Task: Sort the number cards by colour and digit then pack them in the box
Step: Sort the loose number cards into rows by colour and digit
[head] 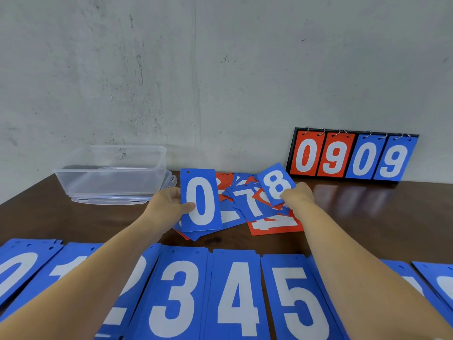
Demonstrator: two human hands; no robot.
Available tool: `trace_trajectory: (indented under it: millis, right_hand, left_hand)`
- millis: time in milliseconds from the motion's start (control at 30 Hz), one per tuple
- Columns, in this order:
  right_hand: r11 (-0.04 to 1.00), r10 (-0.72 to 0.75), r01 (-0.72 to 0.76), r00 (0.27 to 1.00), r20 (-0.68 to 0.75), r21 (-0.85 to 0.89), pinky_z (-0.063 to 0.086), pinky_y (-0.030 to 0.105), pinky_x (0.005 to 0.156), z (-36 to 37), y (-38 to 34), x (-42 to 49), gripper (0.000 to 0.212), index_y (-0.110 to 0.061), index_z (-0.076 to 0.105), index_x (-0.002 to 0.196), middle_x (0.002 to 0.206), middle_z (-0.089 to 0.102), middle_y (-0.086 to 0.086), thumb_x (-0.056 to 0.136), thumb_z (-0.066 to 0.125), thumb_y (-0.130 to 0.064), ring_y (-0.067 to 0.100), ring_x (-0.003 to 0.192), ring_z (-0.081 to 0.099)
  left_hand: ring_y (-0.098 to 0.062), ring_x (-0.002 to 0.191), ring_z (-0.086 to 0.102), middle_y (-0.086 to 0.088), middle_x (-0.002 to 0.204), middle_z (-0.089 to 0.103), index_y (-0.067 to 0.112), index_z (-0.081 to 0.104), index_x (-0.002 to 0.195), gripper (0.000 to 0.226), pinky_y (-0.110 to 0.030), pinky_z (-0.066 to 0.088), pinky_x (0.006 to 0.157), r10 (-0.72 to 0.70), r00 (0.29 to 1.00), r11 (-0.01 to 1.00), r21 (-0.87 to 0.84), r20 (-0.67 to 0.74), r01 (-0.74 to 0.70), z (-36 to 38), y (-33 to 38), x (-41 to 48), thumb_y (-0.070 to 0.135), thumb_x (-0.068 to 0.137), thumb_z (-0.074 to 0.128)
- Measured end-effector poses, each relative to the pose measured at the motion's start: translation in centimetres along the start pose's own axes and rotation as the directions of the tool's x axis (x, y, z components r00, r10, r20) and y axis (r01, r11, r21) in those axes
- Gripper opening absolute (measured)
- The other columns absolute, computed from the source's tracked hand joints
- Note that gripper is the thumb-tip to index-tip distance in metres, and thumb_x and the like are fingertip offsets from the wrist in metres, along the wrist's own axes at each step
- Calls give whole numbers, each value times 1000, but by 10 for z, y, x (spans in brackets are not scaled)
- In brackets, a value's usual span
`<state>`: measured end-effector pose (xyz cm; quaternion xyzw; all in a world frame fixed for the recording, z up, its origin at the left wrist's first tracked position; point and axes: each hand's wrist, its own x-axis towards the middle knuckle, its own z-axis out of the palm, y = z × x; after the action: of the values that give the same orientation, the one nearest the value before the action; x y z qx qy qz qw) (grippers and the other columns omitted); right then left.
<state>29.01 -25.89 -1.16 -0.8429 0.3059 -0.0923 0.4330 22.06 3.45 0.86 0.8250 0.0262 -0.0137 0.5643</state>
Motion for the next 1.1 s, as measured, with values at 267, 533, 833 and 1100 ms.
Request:
trace_trajectory:
  millis: [267, 533, 833, 1100]
  right_hand:
    - [969, -147, 139, 989, 26, 206, 56, 37, 82, -41, -16, -45, 15, -9, 53, 86, 110, 64, 14, 91, 65, -16, 27, 100, 65]
    - [932, -279, 219, 942, 187, 290, 47, 23, 50, -84, -1, -128, 10, -6, 58, 98, 102, 64, 11, 90, 63, -6, 20, 70, 69]
    - [847, -480, 433, 873, 91, 309, 52, 26, 58, -112, 18, -206, 16, 0, 60, 95, 105, 63, 5, 94, 60, -16, 21, 77, 69]
    - [804, -495, 439, 868, 41, 400, 44, 23, 56, -111, 23, -283, 8, -10, 62, 99, 94, 65, 2, 93, 59, -7, 12, 69, 60]
  left_hand:
    - [-23, 97, 68, -5, 106, 72, 17, 64, 103, 16, -44, 55, 89, 29, 999, 999, -37, -17, -30, -13, 11, -34, 13, 88, 68]
    - [-21, 89, 70, -4, 97, 73, 12, 67, 102, 14, -34, 57, 78, 33, 996, 996, -82, -85, -40, -33, 17, -95, 8, 89, 66]
    - [-20, 90, 68, -3, 99, 71, 13, 67, 102, 13, -28, 53, 72, 23, 967, 1000, 1, -255, -24, -82, -2, -170, 11, 90, 65]
    - [-24, 87, 68, -9, 100, 71, 11, 66, 99, 11, -37, 56, 76, 15, 937, 999, 39, -350, -2, -166, -28, -184, 13, 89, 66]
